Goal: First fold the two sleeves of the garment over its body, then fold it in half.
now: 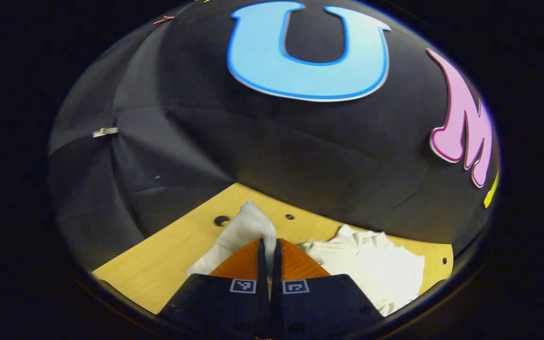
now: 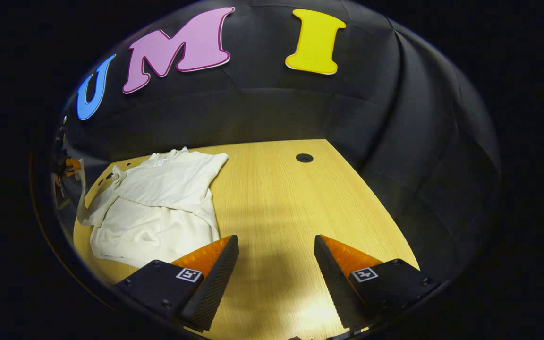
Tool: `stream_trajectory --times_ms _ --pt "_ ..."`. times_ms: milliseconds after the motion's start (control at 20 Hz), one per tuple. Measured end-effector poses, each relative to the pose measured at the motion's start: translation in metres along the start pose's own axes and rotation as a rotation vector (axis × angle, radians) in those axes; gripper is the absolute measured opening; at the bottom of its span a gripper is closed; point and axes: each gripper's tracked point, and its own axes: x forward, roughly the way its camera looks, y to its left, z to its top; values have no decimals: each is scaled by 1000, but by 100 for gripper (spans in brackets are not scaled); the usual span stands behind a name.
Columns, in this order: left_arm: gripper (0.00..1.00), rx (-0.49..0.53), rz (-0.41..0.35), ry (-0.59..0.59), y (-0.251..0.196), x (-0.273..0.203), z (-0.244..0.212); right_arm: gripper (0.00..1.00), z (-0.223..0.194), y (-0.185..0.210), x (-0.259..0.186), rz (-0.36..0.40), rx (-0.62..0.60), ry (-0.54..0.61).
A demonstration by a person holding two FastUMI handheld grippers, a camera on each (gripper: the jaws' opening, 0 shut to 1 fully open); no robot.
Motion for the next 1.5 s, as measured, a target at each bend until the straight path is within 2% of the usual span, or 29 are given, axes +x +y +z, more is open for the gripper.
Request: stream_trajectory --times_ms 100,200,500,550,650,700,750,1000,1250,1350,1400,1500 --pt "6 31 -61 -16 -38 5 8 100 2 -7 -3 -18 9 -12" --pt "6 66 -119 -11 -78 10 6 98 4 -14 -6 -32 26 -22" --pt "6 115 -288 49 -188 16 -32 98 -7 -21 -13 -39 73 -11" --pt "10 116 -314 66 -205 15 -40 98 -11 -22 -14 -40 77 -5" --pt "10 126 -366 93 -237 13 -57 98 -19 -24 -15 -41 95 12" --pt "6 136 -392 107 -253 11 -64 98 -20 -23 -16 -35 115 16" --pt "6 151 -413 118 -267 10 -73 98 -21 -23 -16 -33 130 15" --pt "6 185 -494 168 -328 1 -107 98 -16 -22 -14 -28 157 -3" --pt "8 229 -552 227 -363 -8 -143 99 -15 -9 -14 2 151 -10" --pt "16 224 -593 268 -373 -20 -156 99 -18 -3 -13 18 143 -4" --pt "17 227 -614 280 -380 -25 -160 99 -19 1 -13 27 139 0" --pt "69 261 -655 279 -385 -42 -160 99 -19 8 -13 47 135 0"
